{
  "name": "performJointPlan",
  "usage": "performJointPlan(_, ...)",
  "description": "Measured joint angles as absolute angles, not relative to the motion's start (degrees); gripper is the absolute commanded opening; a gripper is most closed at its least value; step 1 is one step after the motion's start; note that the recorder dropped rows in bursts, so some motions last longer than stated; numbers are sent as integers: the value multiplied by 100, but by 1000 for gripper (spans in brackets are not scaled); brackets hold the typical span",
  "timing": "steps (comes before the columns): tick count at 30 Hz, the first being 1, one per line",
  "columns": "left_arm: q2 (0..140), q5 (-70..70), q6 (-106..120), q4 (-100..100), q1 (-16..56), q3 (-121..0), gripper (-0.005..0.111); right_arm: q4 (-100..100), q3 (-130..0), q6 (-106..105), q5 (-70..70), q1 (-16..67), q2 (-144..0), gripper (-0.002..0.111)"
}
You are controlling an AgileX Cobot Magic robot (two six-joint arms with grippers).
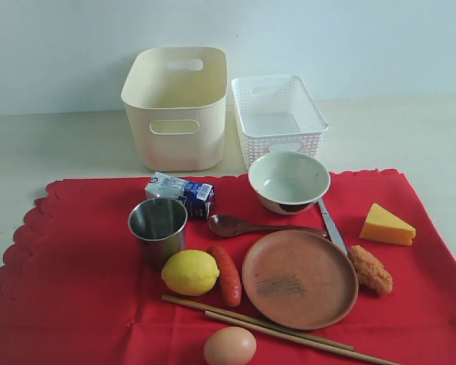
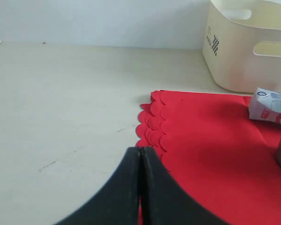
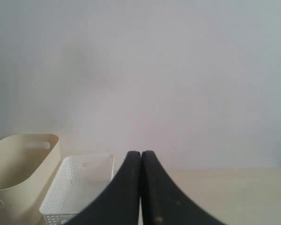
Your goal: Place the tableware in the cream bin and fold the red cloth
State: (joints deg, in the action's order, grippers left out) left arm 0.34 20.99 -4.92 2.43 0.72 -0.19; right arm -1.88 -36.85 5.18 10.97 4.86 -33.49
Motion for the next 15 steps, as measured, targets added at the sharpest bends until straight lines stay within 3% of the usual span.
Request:
performJointPlan(7, 34, 2099, -492, 243, 72, -19, 0, 0, -3685, 544, 1374, 486, -3735, 0)
performJointPlan(15, 34, 2099, -492, 243, 72, -19, 0, 0, -3783, 486, 1799, 486, -5246, 0)
